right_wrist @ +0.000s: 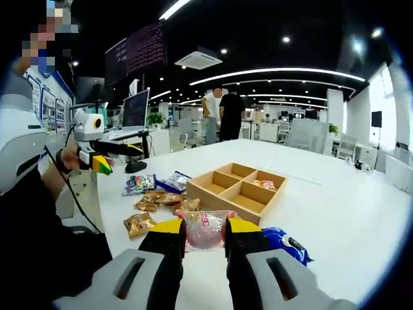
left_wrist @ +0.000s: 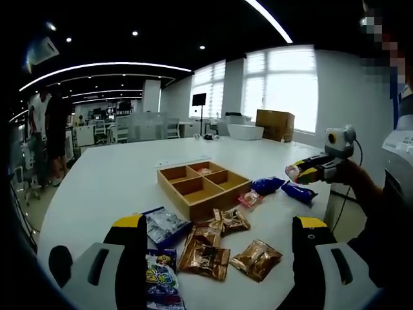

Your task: Pick up the scattered marshmallows, QQ candies, Oreo cookies, and mixed nuts on the table and sort them into separate containers

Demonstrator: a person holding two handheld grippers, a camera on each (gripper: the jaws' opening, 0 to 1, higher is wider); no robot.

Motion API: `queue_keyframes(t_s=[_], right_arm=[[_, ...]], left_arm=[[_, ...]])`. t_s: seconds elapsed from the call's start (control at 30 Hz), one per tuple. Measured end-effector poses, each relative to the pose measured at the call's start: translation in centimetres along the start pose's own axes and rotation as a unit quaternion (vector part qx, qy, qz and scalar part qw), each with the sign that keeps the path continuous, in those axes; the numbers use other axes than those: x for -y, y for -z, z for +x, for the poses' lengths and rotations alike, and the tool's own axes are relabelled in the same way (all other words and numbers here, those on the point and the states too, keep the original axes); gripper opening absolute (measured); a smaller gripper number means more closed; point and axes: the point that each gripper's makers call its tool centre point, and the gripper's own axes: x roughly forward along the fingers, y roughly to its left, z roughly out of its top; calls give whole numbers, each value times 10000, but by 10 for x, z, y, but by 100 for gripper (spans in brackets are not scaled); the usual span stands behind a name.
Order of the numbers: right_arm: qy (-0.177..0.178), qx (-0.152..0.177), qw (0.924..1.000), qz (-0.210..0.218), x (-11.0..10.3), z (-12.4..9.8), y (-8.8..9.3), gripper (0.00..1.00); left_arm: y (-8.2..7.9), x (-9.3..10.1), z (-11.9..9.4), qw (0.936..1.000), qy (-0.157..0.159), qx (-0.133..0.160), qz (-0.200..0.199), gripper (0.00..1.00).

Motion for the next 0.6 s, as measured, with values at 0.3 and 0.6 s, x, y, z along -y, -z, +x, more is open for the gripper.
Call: queue_keyframes(t_s=[0.3,0.6], right_arm=[[9,38,10000,60,3,1,-1,20],[-5,77,9999,83,6,5,-2,21]], left_arm=[[0,0,1,10000,8,-5,7,96],[2,-2,1,10000,4,-7,-24,96]])
